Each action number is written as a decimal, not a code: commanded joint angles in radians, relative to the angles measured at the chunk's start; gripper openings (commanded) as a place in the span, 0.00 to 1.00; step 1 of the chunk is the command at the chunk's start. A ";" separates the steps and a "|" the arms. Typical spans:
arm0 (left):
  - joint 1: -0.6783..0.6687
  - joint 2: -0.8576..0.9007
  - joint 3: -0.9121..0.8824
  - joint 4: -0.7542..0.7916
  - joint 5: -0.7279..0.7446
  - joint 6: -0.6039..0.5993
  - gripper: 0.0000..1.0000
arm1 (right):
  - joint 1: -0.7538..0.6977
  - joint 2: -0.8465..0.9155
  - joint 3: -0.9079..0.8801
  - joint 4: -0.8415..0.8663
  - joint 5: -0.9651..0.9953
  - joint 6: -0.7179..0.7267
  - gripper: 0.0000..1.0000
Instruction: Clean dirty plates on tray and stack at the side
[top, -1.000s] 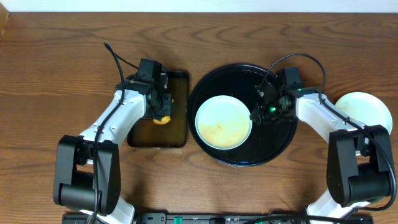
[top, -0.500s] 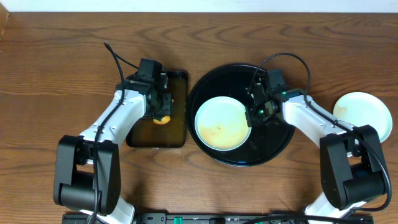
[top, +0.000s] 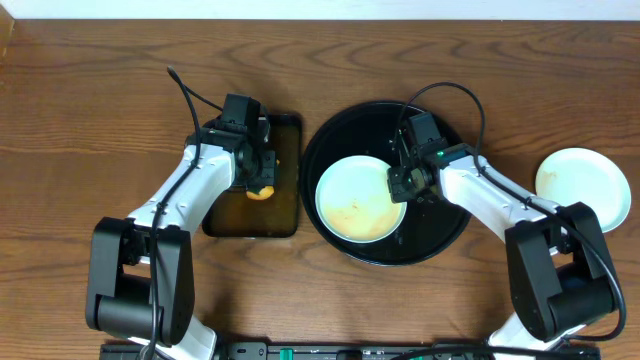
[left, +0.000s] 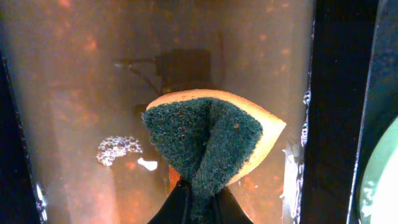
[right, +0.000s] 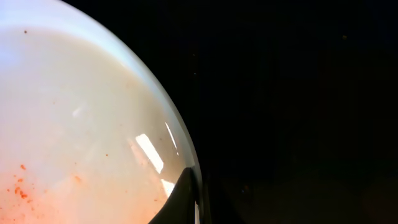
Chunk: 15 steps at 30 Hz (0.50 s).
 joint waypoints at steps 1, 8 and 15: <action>0.002 0.006 -0.005 0.002 0.006 0.001 0.08 | -0.011 -0.063 -0.003 -0.012 0.167 0.044 0.01; 0.002 0.006 -0.005 0.001 0.006 0.001 0.08 | -0.012 -0.156 -0.002 -0.026 0.279 0.039 0.01; 0.002 0.006 -0.005 0.001 0.006 0.001 0.08 | -0.022 -0.154 -0.003 -0.033 0.162 0.034 0.02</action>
